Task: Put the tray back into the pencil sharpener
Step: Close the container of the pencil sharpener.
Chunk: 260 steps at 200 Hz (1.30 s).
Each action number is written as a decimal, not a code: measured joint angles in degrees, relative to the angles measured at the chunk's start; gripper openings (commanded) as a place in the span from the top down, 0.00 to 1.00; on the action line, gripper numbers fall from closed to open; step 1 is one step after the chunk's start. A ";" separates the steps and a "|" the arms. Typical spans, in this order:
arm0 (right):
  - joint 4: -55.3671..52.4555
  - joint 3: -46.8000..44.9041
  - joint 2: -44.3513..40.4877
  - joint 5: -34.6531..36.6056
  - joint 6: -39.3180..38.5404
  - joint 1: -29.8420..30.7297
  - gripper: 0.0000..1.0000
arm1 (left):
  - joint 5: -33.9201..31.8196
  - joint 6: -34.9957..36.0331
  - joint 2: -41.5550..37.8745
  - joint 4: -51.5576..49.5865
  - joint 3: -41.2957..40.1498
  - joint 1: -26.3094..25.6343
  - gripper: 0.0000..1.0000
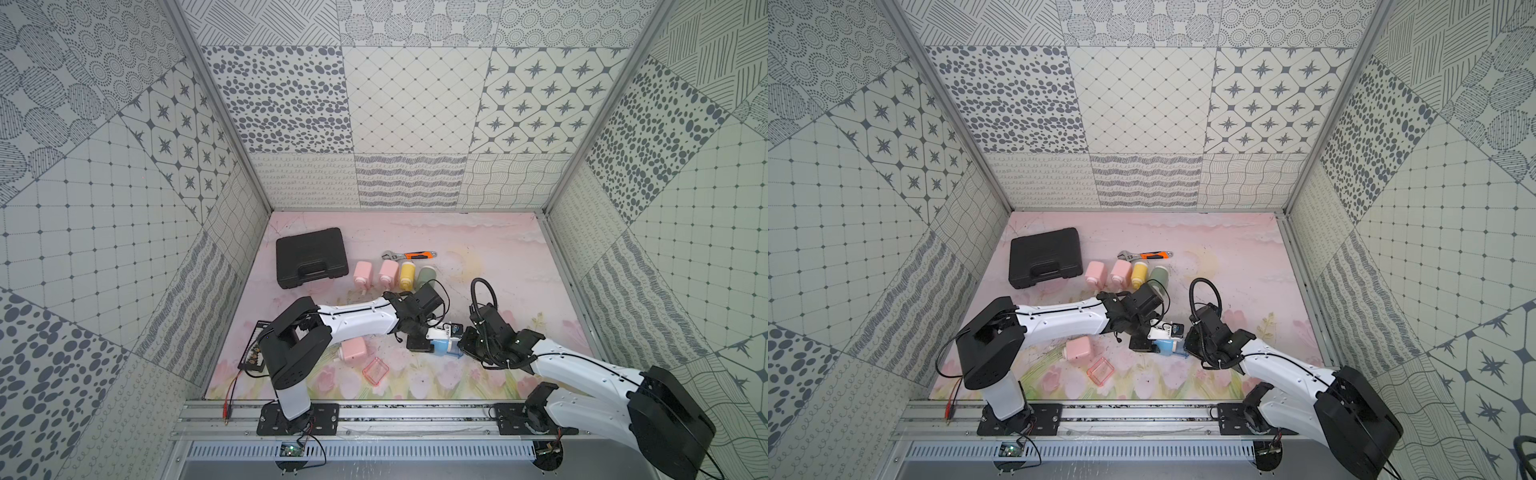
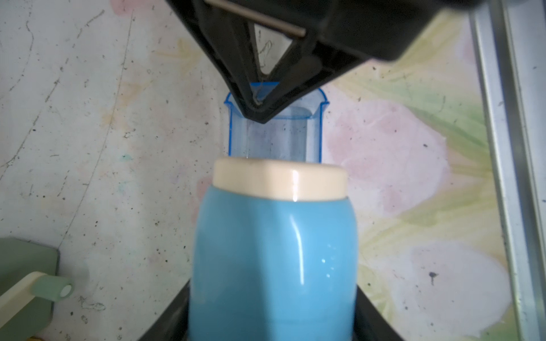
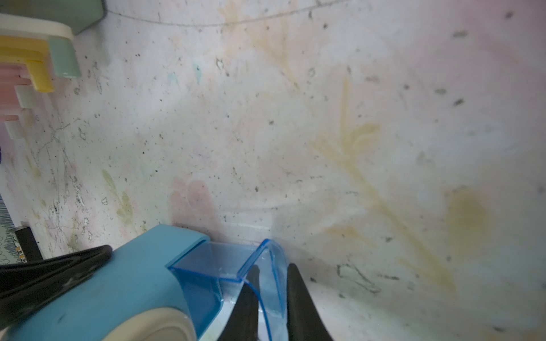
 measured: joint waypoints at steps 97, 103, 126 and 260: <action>5.49 -1.38 0.26 -3.96 -0.46 0.04 0.77 | 0.02 -1.62 0.11 1.25 -0.31 0.13 0.53; 6.19 -1.55 0.24 -4.31 -0.15 0.04 0.77 | 0.09 -1.84 0.04 1.55 -0.55 0.15 0.54; 7.30 -2.21 -1.05 -4.94 0.55 -0.39 0.73 | 0.46 -2.82 -0.33 2.89 -1.51 0.39 0.55; 0.04 -2.62 -4.28 -5.44 1.97 -4.46 0.77 | 0.76 -6.82 -0.96 7.10 -3.54 0.57 0.60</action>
